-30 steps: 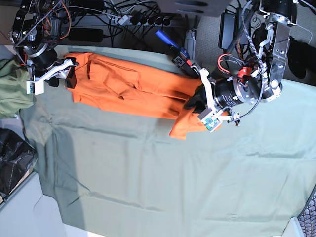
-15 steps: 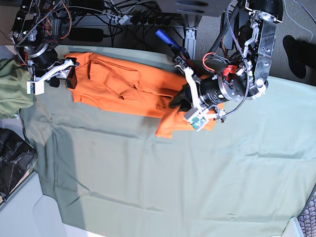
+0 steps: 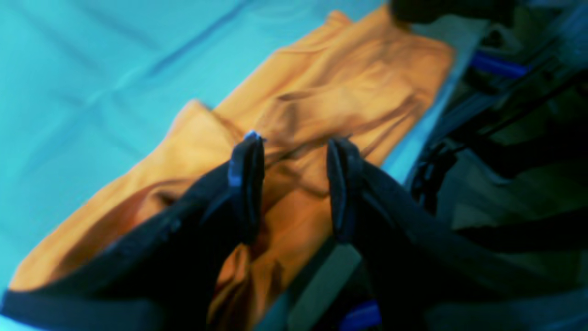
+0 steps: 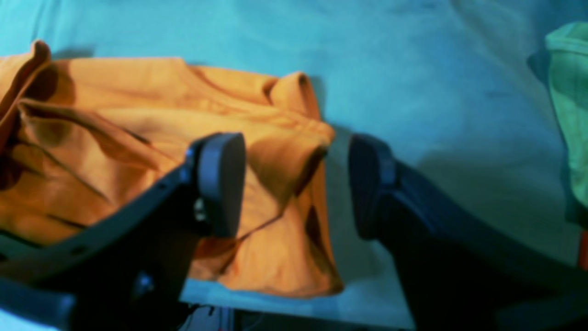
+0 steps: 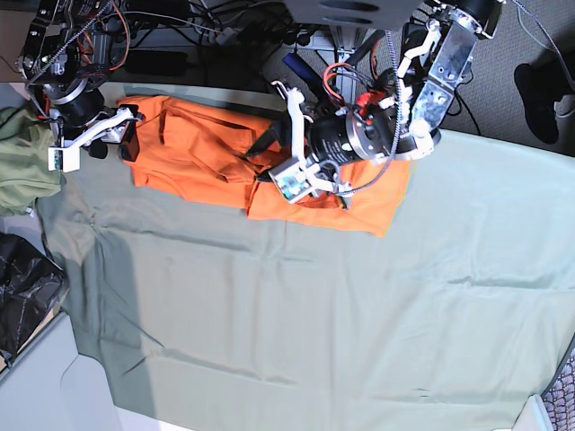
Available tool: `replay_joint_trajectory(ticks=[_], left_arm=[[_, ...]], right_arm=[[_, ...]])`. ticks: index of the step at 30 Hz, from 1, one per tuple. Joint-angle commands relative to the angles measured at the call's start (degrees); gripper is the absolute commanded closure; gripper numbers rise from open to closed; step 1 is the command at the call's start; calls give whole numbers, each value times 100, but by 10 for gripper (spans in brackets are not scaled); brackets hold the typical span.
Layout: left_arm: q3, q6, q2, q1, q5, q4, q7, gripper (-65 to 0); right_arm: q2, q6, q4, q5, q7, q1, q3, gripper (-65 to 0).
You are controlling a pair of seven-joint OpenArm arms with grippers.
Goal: Fold the T-shirt properly
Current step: 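Fold the held hem end over the strip toward the collar with the left gripper, then press the folded hem down and open the left gripper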
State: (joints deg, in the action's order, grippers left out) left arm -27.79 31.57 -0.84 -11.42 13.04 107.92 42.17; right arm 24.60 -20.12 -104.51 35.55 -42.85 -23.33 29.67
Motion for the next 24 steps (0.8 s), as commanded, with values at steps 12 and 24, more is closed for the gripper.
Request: replay_joint_trajectory(ticks=[12, 24], left_arm=[[291, -352, 118, 232, -667, 1073, -125, -243], [1014, -46, 435, 236, -643, -20, -437, 0]], right_arm=[[90, -365, -81, 46, 188, 13, 63, -360], [90, -367, -81, 151, 192, 13, 63, 0]])
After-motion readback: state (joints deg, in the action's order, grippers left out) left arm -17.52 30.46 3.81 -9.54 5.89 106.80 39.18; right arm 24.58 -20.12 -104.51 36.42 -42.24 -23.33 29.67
